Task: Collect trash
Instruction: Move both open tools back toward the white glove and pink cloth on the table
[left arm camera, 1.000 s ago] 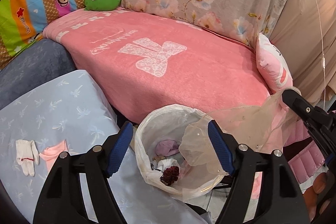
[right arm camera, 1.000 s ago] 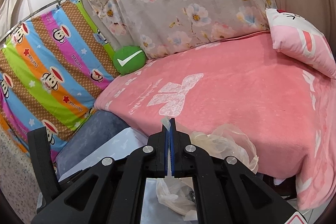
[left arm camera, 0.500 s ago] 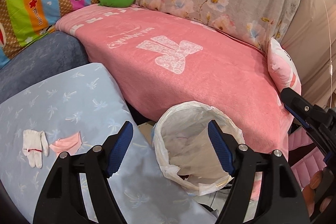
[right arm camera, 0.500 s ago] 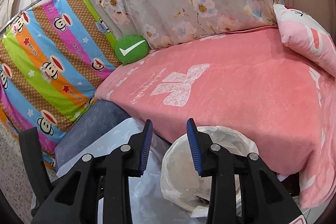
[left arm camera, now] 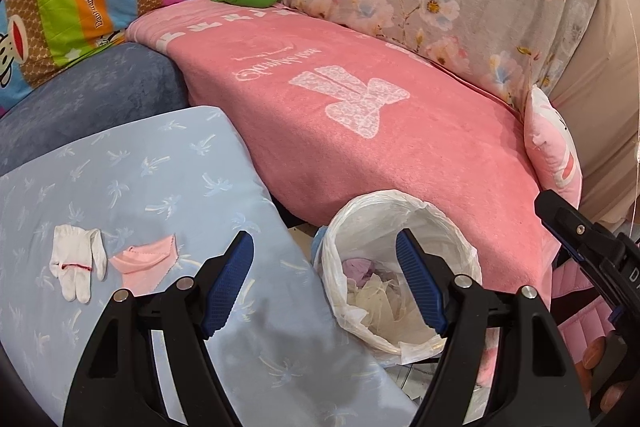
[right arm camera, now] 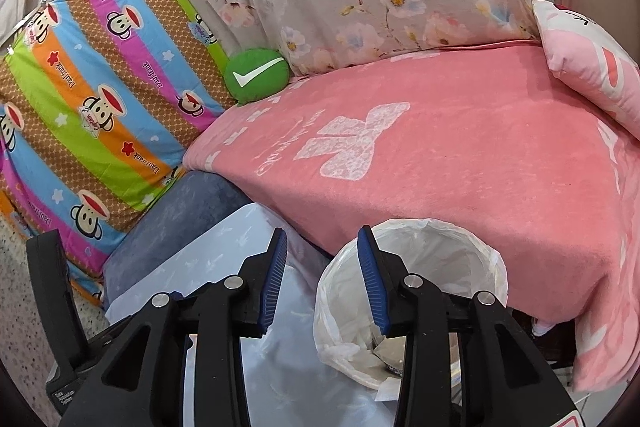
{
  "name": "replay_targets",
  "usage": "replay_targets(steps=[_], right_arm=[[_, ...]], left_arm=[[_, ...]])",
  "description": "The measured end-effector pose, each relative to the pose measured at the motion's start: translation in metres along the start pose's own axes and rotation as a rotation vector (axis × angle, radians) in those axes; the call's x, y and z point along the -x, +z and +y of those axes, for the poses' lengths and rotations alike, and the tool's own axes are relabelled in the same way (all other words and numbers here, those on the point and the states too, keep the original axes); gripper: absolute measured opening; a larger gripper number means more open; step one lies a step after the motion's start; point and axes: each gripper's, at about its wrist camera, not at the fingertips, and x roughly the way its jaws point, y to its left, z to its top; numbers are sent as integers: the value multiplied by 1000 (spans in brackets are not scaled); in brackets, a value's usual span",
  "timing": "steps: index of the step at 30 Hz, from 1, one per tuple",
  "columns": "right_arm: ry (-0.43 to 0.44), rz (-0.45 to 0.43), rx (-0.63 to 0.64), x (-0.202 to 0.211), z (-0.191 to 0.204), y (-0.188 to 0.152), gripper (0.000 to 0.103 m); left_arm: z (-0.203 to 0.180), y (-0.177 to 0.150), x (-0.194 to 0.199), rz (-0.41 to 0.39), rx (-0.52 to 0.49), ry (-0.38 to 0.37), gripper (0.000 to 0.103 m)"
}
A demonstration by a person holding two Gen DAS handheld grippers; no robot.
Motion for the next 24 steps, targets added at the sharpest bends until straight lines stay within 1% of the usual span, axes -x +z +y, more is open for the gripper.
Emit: replay_targets(steps=[5,7,9,14,16,19,24], right_arm=[[6,23,18,-6,12,-7,38],[11,34,25,-9,17,-11,41],[16,42,29,-12,23,-15,43],[30,71,67,-21,45,-25,44],[37,84,84,-26,54,-30,48],[46,107,113,-33,69,-38,48],[64,148,147,-46,93,-54,48]], left_arm=[[9,-3,2,-2,19,9,70],[15,-4,3,-2,27,15,70],[21,-5,5,-4,36,22,70],[44,-8,9,-7,72,44,70],[55,-10,10,-10,87,63,71],[72,-14,11,-14,109,100,75],[102,-21,14,-7,158,146,75]])
